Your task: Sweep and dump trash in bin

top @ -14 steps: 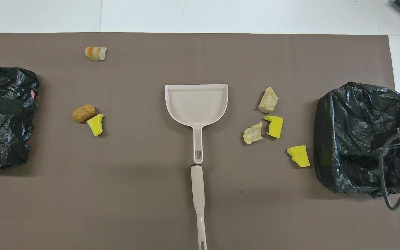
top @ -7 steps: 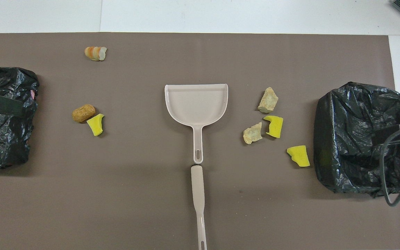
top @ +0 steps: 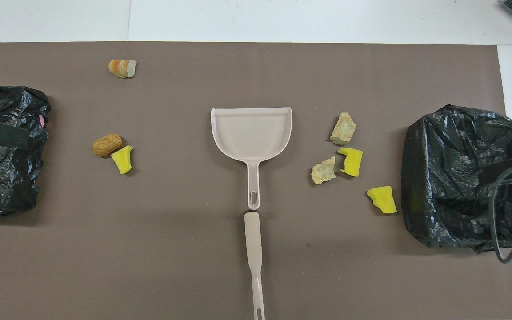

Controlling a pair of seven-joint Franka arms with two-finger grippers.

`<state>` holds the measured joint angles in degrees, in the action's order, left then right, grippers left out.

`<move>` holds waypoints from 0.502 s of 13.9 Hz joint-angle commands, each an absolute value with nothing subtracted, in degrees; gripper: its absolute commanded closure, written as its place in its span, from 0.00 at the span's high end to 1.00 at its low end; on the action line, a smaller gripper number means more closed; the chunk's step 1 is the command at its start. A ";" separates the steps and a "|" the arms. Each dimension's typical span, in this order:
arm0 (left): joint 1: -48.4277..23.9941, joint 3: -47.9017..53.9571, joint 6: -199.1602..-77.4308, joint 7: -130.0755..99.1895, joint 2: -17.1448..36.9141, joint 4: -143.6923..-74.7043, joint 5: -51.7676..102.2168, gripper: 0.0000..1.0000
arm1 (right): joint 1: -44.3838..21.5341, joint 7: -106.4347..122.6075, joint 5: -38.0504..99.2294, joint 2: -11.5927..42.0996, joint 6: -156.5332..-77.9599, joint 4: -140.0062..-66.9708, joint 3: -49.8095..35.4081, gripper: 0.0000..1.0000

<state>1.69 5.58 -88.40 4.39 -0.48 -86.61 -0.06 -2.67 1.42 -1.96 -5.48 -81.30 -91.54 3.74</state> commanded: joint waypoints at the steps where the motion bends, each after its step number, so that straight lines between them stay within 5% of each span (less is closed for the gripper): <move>1: 1.14 5.01 -87.80 4.66 -0.70 -86.48 0.62 1.00 | -2.11 2.64 -1.50 -5.80 -82.70 -92.37 3.69 1.00; 7: 1.05 5.01 -87.89 4.66 -0.70 -86.57 0.62 1.00 | -2.90 3.07 -2.72 -6.24 -81.91 -92.37 2.99 1.00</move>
<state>1.69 5.61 -88.40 4.39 -0.48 -86.61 -0.02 -2.94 1.42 -1.87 -5.48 -81.34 -91.54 3.23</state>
